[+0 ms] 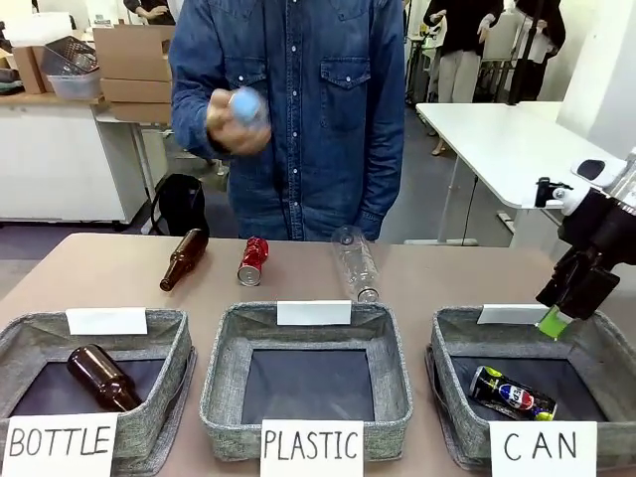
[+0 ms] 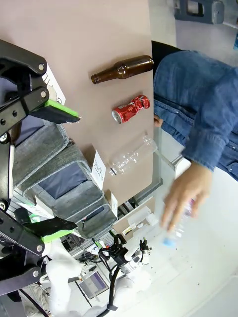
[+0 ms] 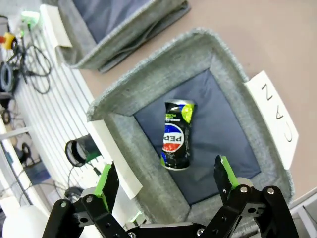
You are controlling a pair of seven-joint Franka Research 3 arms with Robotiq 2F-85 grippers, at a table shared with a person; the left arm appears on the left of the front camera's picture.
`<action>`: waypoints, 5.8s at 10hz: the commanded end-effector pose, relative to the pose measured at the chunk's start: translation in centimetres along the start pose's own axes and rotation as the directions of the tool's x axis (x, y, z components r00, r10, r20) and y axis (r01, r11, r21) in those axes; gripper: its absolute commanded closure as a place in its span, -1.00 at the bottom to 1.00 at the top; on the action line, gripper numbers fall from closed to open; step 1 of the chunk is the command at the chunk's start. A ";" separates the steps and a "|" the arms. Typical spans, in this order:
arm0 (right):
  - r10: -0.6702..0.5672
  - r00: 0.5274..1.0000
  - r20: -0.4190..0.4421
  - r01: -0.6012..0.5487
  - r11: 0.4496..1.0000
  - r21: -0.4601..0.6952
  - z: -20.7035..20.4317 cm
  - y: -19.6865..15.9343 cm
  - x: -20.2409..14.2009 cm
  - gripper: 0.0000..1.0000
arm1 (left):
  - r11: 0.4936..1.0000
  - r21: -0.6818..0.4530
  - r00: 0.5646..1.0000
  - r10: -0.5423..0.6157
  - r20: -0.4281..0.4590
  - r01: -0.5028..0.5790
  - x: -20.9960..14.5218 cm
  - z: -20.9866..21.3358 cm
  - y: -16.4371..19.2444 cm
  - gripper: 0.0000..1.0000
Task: Sort the can waste into the basket.
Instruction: Pick up the can waste from the table and place it in the right Fabric basket.
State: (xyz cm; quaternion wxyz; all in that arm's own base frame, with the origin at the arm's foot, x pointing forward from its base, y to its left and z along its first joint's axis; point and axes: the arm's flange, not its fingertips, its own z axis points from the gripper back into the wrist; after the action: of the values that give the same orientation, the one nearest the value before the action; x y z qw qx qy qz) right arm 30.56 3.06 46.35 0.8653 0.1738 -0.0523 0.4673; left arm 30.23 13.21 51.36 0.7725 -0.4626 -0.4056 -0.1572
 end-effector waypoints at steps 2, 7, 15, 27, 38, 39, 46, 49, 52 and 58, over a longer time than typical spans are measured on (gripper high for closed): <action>-0.023 1.000 -0.004 0.023 1.000 -0.014 -1.0 0.2 -0.2 -1.00 | 1.000 -0.015 1.000 -0.024 0.019 0.024 0.1 -0.1 0.0 -1.00; -0.690 0.550 0.472 0.481 0.723 0.496 3.5 -2.2 1.2 -1.00 | 1.000 -0.015 1.000 -0.024 0.019 0.024 0.1 -0.1 0.0 -1.00; -0.853 0.342 0.394 0.359 0.506 0.784 6.8 -5.8 -1.5 -1.00 | 1.000 -0.015 1.000 -0.024 0.019 0.024 0.1 -0.1 0.0 -1.00; -0.853 0.342 0.394 0.359 0.506 0.784 6.8 -5.8 -1.5 -1.00 | 1.000 -0.015 1.000 -0.024 0.019 0.024 0.1 -0.1 0.0 -1.00; -0.853 0.342 0.394 0.359 0.506 0.784 6.8 -5.8 -1.5 -1.00 | 0.972 -0.018 0.857 -0.216 -0.469 0.235 6.3 -15.3 -3.2 -1.00; -0.853 0.342 0.394 0.359 0.506 0.784 6.8 -5.8 -1.5 -1.00 | 0.971 0.016 0.853 -0.202 -0.481 0.239 6.6 -18.6 -3.3 -1.00; -0.853 0.342 0.394 0.359 0.506 0.784 6.8 -5.8 -1.5 -1.00 | 0.983 0.158 0.872 -0.008 -0.490 0.098 7.1 -26.4 -4.0 -1.00; -0.853 0.342 0.394 0.359 0.506 0.784 6.8 -5.8 -1.5 -1.00 | 0.923 0.384 0.844 0.193 -0.501 0.017 8.9 -36.6 -0.7 -1.00; -0.853 0.342 0.394 0.359 0.506 0.784 6.8 -5.8 -1.5 -1.00 | 0.971 0.233 0.781 0.191 -0.595 -0.060 9.6 -34.6 0.8 -1.00; -0.853 0.342 0.394 0.359 0.506 0.784 6.8 -5.8 -1.5 -1.00 | 0.982 0.124 0.826 0.187 -0.531 -0.143 10.6 -19.6 -0.2 -1.00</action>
State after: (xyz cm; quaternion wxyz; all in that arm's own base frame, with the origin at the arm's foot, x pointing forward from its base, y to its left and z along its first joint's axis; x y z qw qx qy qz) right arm 35.00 -3.20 50.58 0.7698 0.6065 -0.1928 -0.0487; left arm 44.63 0.23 54.11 0.8752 -0.4222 -0.1358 -0.1931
